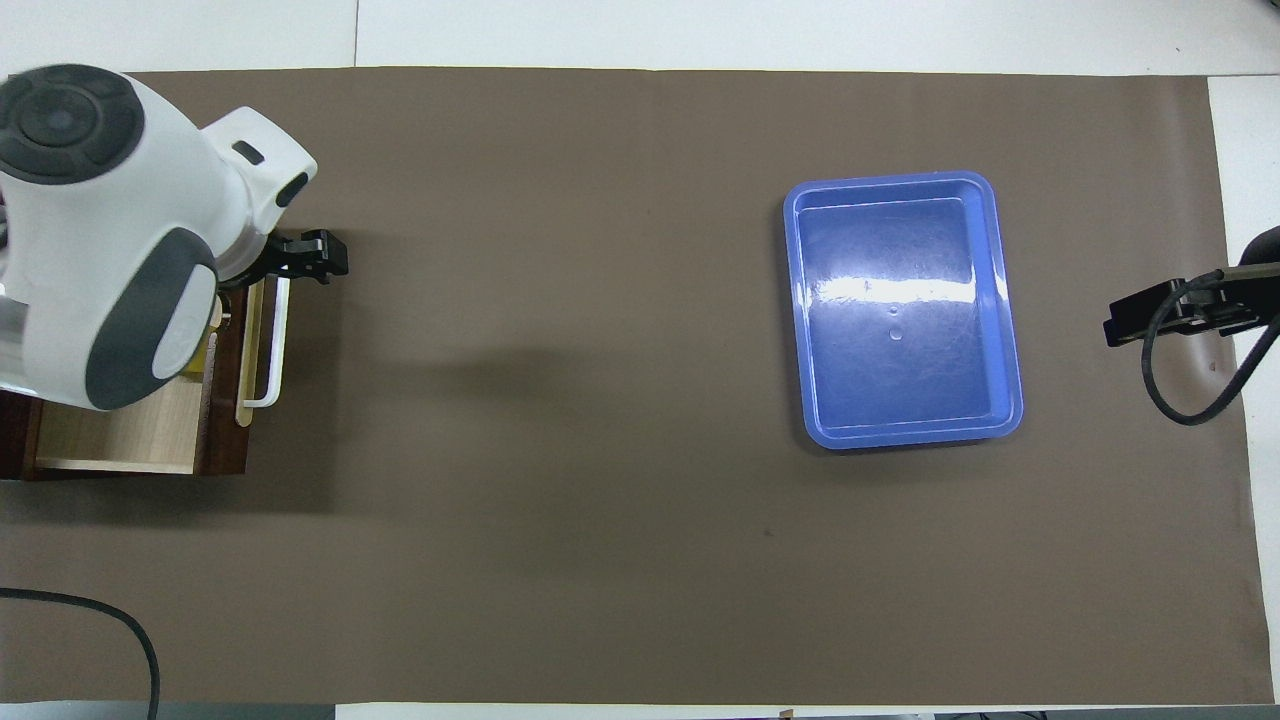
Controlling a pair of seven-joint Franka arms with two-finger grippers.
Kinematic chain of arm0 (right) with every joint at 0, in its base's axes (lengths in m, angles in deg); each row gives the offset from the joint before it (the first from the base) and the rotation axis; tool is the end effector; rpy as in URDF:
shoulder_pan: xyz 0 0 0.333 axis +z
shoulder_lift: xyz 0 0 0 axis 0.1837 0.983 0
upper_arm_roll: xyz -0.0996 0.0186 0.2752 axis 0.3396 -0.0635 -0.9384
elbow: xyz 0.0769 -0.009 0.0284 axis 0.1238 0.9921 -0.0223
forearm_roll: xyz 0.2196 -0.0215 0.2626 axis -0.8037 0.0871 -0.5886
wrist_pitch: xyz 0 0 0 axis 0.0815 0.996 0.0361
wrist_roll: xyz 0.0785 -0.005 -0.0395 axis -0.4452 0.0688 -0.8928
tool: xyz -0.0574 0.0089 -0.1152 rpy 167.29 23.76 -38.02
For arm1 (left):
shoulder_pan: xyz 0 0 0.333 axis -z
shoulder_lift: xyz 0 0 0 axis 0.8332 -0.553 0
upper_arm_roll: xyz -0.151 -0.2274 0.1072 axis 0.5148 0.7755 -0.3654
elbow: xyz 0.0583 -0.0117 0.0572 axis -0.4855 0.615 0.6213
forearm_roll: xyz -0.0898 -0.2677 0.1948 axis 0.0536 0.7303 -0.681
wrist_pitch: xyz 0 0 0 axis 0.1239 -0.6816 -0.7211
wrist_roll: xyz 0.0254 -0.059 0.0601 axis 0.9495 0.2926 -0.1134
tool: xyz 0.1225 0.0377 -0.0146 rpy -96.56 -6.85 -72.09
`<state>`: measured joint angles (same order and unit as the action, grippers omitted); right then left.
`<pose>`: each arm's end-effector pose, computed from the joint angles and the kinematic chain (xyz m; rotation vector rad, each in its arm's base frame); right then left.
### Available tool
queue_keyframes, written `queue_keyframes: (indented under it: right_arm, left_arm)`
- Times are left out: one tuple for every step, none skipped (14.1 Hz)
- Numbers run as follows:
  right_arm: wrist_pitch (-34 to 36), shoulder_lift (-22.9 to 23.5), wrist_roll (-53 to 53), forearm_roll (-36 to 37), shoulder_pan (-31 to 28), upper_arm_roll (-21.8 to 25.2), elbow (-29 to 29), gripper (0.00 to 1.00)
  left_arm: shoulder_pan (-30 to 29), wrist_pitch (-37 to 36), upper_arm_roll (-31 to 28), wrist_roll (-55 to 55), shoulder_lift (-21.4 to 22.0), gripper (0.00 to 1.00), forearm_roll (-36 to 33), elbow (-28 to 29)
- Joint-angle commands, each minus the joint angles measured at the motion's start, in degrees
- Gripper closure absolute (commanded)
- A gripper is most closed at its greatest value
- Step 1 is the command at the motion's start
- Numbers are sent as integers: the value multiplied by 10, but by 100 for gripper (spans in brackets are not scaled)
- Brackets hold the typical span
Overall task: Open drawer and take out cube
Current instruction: 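Pull the drawer open toward the robot with the left gripper, then lower the left gripper into the drawer onto the yellow cube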
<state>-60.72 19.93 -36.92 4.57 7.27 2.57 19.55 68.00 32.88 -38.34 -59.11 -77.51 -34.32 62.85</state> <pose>0.4933 -0.0198 0.5526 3.1355 0.0982 -0.1494 0.5426 -0.1210 0.4783 -2.9414 -0.1170 -0.0605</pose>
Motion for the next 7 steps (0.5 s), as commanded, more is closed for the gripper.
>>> queue_keyframes:
  right_arm:
    - [0, -9, -13, 10, -6, -2, 7, 0]
    - [0, -9, -13, 10, -6, -3, 7, 0]
    - [0, -9, -13, 10, -6, -3, 7, 0]
    - [0, -9, -12, 10, -4, -3, 7, 0]
    - [0, -9, -11, 10, -1, -3, 7, 0]
    - [0, -9, -11, 10, 0, -3, 7, 0]
    - [0, -9, -12, 10, -1, -3, 7, 0]
  left_arm:
    - [-56, -45, -16, -49, 16, 0, 36, -25]
    - [-77, -53, -16, -94, 27, 0, 40, -13]
    - [-94, -47, -16, -163, 32, 0, 41, 0]
    - [-104, -39, -15, -227, 39, 0, 41, 17]
    - [-115, -19, -15, -283, 52, 0, 41, 46]
    - [-118, 11, -16, -337, 67, 0, 42, 84]
    - [-121, 55, -16, -402, 82, 0, 42, 121]
